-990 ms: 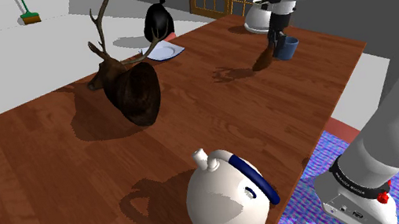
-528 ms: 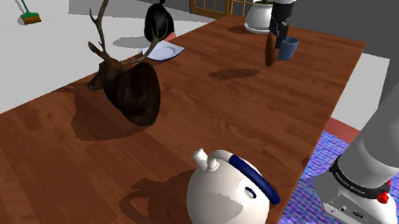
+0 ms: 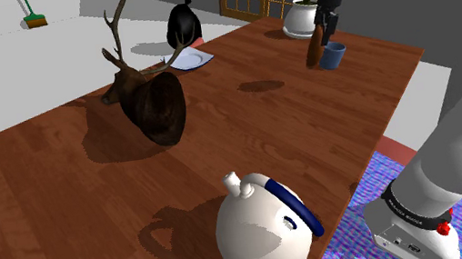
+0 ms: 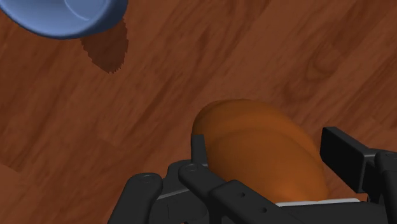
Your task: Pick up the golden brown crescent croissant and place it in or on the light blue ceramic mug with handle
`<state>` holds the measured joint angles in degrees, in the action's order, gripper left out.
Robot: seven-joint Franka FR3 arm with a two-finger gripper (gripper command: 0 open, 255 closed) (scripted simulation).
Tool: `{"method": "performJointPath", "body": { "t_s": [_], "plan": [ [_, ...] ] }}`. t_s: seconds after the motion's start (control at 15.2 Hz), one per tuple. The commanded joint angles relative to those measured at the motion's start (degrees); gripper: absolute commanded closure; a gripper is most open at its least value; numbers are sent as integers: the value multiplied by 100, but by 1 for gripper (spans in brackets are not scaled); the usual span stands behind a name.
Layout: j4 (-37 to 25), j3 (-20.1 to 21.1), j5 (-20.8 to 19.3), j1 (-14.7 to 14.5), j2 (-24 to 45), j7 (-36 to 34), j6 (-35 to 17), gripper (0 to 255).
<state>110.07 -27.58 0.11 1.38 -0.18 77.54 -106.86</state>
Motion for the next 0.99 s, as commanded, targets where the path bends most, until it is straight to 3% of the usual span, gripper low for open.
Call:
{"method": "performJointPath", "body": {
  "t_s": [0.0,0.2,0.4,0.92],
  "plan": [
    [-143,-2,-10,2,-20,0,161,255],
    [-301,1,-21,-1,-44,-9,341,255],
    [-795,-213,169,225,382,477,464,255],
    [-2545,-568,902,1123,1810,1715,1021,255]
  ]
}}
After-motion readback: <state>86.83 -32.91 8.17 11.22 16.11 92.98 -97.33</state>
